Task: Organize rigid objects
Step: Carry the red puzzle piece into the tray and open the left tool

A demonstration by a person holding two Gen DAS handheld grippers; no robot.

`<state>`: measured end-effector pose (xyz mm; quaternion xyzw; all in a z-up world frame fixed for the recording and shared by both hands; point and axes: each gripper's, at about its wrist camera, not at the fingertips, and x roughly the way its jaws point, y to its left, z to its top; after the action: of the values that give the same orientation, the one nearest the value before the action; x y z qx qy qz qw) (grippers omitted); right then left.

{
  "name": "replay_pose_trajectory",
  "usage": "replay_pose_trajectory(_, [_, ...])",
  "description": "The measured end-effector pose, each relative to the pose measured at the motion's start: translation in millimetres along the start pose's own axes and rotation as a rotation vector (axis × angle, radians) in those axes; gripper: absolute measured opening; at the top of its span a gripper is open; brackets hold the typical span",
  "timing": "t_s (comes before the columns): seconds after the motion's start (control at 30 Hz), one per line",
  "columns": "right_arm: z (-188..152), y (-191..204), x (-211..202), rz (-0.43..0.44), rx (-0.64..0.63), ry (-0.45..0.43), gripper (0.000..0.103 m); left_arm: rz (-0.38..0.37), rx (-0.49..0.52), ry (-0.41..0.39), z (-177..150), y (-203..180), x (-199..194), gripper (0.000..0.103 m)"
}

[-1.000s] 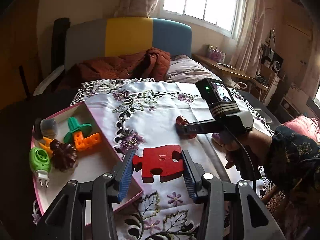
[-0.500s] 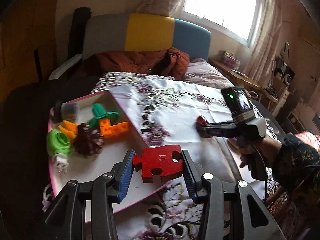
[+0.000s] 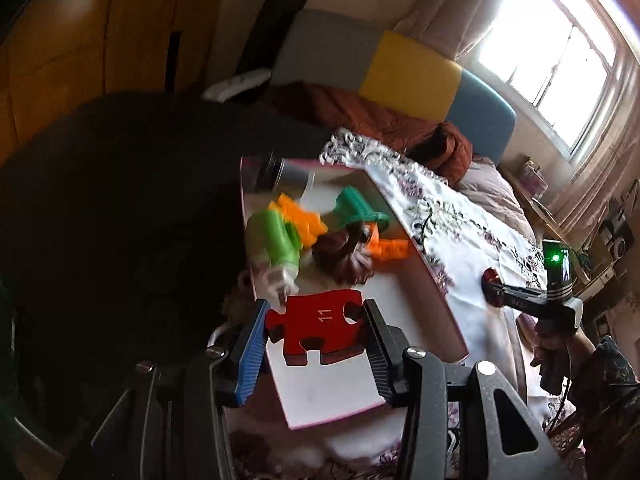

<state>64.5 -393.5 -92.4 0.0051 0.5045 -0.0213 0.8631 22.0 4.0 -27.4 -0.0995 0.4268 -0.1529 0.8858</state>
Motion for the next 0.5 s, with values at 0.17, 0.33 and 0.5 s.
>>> replay_pose_trajectory(0.17, [0.2, 0.7, -0.2, -0.005, -0.004, 0.001, 0.028, -0.028, 0.035, 0.024, -1.3, -12.7, 10.5, 0.046])
replay_pose_trajectory(0.33, [0.1, 1.2, 0.0, -0.011, -0.009, 0.0, 0.028, -0.027, 0.066, 0.076, -3.4, -24.1, 28.9, 0.046])
replay_pose_trajectory(0.5, [0.2, 1.2, 0.1, -0.012, -0.01, 0.001, 0.028, 0.002, 0.077, 0.113, -7.1, -22.8, 39.3, 0.046])
